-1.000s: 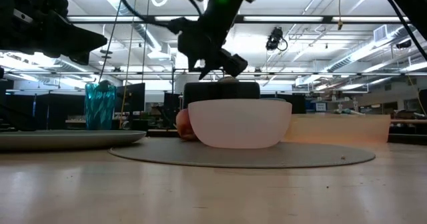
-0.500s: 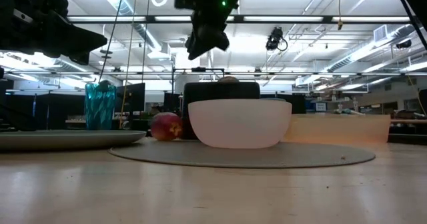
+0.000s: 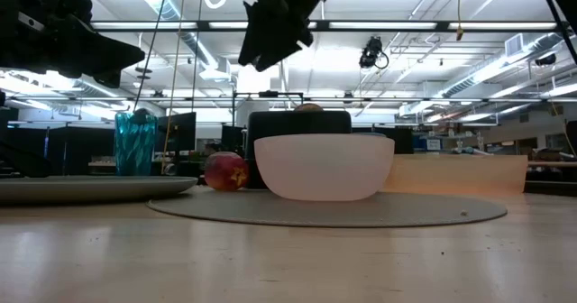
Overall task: Arrange a breakfast setting
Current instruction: Put the apple to the top left of the gray placemat
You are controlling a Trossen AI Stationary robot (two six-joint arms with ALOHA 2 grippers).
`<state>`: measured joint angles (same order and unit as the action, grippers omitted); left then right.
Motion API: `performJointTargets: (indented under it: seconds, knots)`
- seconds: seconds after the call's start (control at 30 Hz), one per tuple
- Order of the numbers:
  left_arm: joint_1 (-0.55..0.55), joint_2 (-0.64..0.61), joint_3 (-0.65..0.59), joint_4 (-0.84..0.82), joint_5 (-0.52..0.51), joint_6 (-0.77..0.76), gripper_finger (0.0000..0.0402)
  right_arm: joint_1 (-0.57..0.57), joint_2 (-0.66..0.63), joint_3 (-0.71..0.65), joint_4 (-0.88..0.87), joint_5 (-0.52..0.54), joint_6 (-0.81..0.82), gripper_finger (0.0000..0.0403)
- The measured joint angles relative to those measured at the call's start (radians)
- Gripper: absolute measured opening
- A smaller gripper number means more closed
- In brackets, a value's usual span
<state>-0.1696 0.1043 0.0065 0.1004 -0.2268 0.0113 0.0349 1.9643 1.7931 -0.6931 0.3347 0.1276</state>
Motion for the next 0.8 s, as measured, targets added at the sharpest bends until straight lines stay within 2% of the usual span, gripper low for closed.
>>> performJointTargets:
  seconds: [0.23,0.4,0.5,0.63,0.7,0.8]
  knots:
    - [0.0,0.0,0.0,0.005,0.0,-0.005,0.0055,0.05,-0.039,0.0,-0.006,-0.018,-0.015,0.0307]
    - [0.0,0.0,0.0,0.111,0.0,-0.184,0.0055,0.072,-0.089,0.0,-0.124,-0.015,0.008,0.0298]
    - [0.0,0.007,0.0,0.131,-0.003,-0.21,0.0055,0.103,-0.123,0.0,-0.212,-0.008,0.059,0.0293]
    - [0.0,0.023,0.0,0.091,-0.055,-0.247,0.0055,0.177,-0.147,-0.002,-0.307,0.072,0.135,0.0289]
    - [0.0,0.051,0.0,0.095,-0.119,-0.292,0.0055,0.218,-0.164,-0.019,-0.328,0.121,0.164,0.0289]
    - [0.013,0.126,0.0,0.2,-0.181,-0.314,0.0055,0.269,-0.198,-0.061,-0.319,0.167,0.202,0.0289]
